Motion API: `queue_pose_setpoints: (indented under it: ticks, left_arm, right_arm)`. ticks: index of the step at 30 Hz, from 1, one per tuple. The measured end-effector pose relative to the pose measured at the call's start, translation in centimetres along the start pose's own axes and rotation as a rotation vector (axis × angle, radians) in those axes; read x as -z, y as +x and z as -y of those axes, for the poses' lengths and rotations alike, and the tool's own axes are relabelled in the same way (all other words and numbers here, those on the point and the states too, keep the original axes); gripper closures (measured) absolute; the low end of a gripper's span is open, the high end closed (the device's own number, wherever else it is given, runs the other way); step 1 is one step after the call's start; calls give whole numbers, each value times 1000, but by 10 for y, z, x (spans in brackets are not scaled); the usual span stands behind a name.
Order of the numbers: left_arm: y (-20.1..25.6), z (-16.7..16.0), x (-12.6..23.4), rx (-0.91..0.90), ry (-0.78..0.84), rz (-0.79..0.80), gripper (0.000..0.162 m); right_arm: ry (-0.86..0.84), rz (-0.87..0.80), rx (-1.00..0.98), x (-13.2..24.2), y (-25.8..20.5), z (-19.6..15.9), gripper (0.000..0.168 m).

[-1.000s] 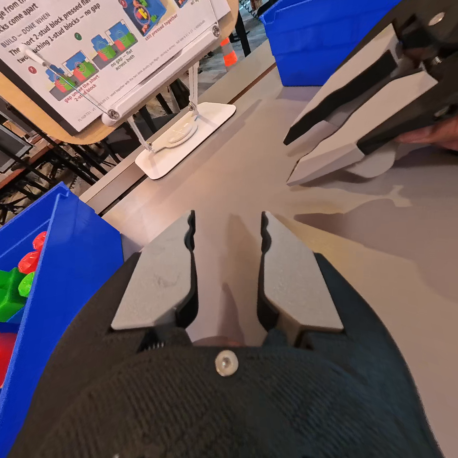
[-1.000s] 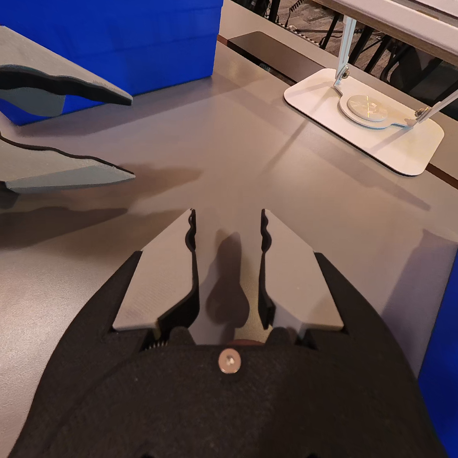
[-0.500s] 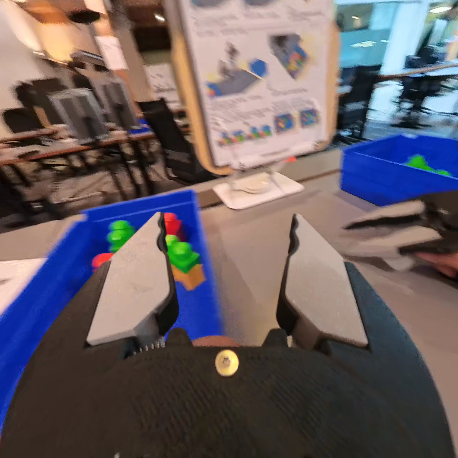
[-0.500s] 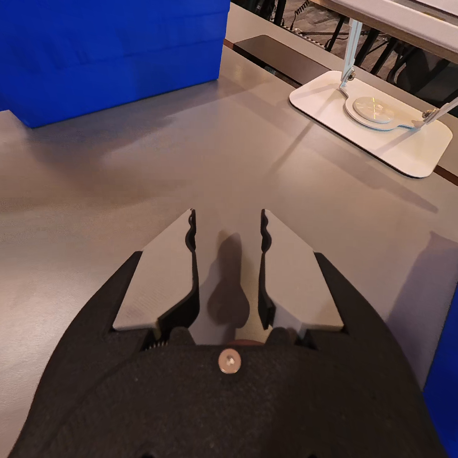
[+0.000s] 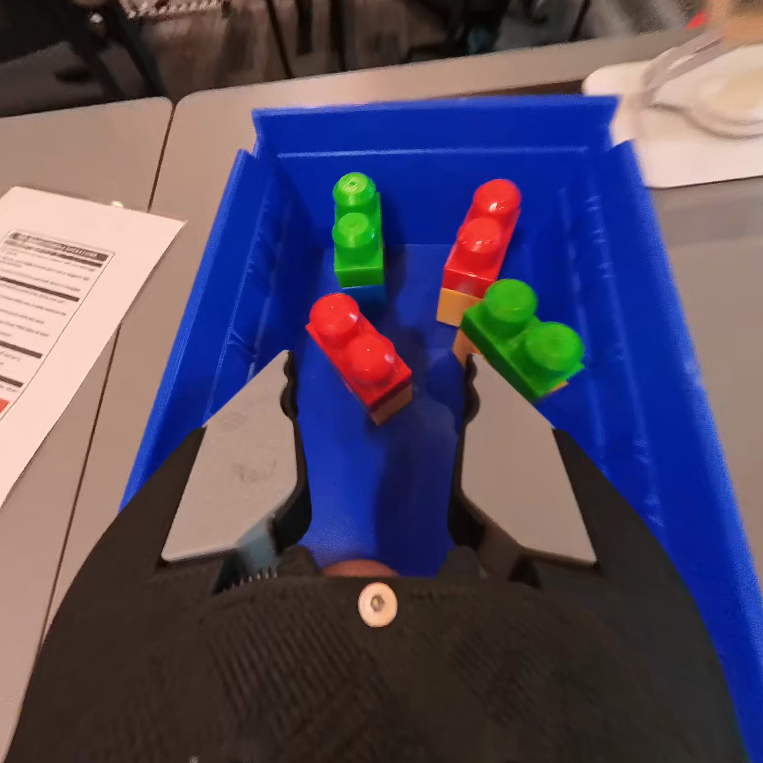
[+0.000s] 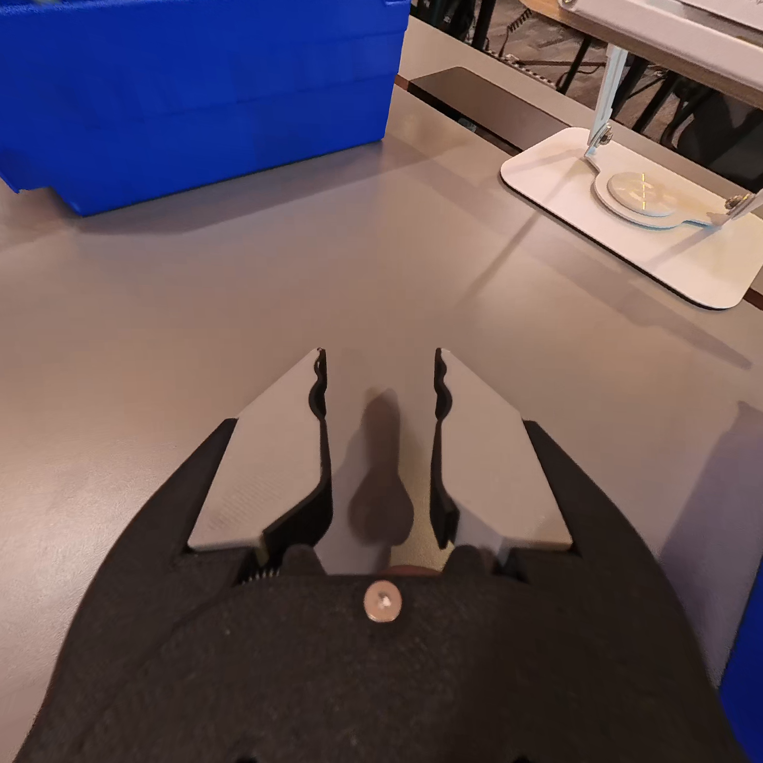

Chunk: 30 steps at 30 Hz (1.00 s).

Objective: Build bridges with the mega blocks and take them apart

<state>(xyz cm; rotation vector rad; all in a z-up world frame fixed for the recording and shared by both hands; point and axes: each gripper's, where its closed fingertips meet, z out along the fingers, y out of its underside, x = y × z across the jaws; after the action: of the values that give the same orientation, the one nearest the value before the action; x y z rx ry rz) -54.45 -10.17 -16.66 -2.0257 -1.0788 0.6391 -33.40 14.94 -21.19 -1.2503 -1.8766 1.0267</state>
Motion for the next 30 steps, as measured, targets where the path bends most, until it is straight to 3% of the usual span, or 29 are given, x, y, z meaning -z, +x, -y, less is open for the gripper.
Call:
queue_pose_setpoints:
  ticks: [6, 10, 14, 17, 20, 22, 24, 27, 28, 30]
  left_arm:
    - [-12, -18, -38, -97, -130, 108, 124]
    - [-22, -13, -33, -119, -104, 135, 128]
    - [-24, 16, -2, -71, 74, 105, 128]
    - [1, 49, 41, -41, 251, -29, 129]
    - [72, 63, 83, -104, 314, -305, 128]
    - [120, 60, 103, -235, 324, -407, 129]
    - [172, 53, 125, -317, 332, -594, 128]
    - [234, 32, 154, -450, 345, -881, 129]
    - [244, 23, 154, -509, 350, -912, 129]
    - [256, 8, 150, -546, 357, -980, 129]
  right_arm:
    - [2, 0, -1, 0, 1, 1, 119]
    - [4, 5, 8, 0, -2, 2, 119]
    - [11, 6, 11, 1, -3, 5, 119]
    - [21, 0, 5, 3, 0, 7, 119]
    - [40, -9, -19, 7, 5, 10, 119]
    - [72, 23, -50, 11, 4, 16, 118]
    - [162, 158, -83, 19, -12, 30, 114]
    - [382, 584, -85, 63, -61, 64, 122]
    - [428, 618, -76, 74, -62, 70, 127]
    - [489, 618, -75, 88, -55, 78, 114]
